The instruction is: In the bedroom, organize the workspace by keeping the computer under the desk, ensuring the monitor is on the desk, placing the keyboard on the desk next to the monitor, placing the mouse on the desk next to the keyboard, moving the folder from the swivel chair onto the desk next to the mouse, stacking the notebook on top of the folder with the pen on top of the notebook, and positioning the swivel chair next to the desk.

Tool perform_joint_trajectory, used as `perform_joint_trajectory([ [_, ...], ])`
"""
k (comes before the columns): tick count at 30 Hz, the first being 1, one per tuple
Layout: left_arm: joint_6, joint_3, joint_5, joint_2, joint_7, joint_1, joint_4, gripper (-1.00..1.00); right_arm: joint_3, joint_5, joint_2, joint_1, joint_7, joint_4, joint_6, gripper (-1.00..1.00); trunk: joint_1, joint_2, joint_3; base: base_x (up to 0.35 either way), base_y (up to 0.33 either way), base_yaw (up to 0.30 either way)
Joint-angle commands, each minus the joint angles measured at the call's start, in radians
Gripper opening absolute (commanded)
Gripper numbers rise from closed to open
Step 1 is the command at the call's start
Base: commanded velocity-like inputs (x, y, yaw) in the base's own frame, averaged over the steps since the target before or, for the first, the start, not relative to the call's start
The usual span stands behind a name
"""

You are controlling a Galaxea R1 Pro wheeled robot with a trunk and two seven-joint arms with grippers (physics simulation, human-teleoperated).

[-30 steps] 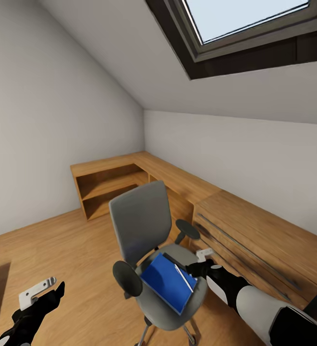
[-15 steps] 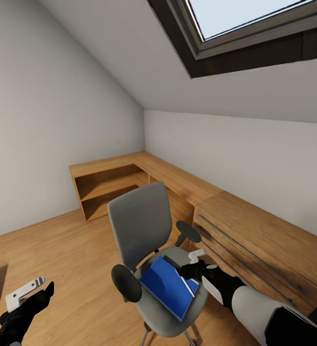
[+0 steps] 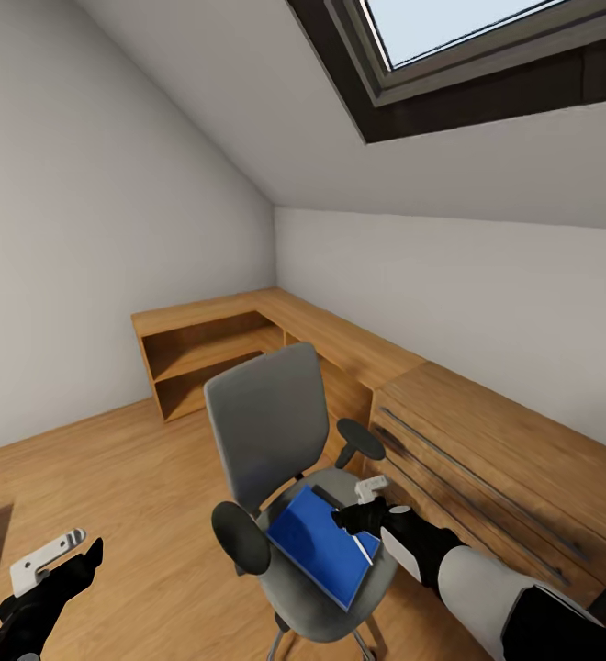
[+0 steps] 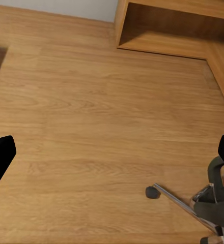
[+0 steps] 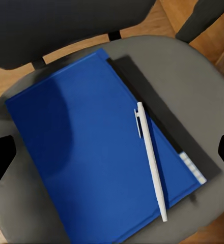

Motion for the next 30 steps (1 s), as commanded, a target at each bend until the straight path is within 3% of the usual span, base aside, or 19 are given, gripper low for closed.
perform_joint_trajectory([
  [1,0.003,0.000,0.008,0.000,0.006,0.000,-0.002,1.00,0.003,-0.004,0.001,-0.001,0.002,0.000,0.003,1.00,0.004,-0.008,-0.004,0.000,0.000,0.000],
  [30,0.004,0.002,0.008,-0.001,0.006,0.000,-0.002,1.00,-0.003,-0.004,-0.003,-0.001,0.001,0.006,0.000,1.00,0.115,-0.211,-0.095,0.000,0.000,0.000],
])
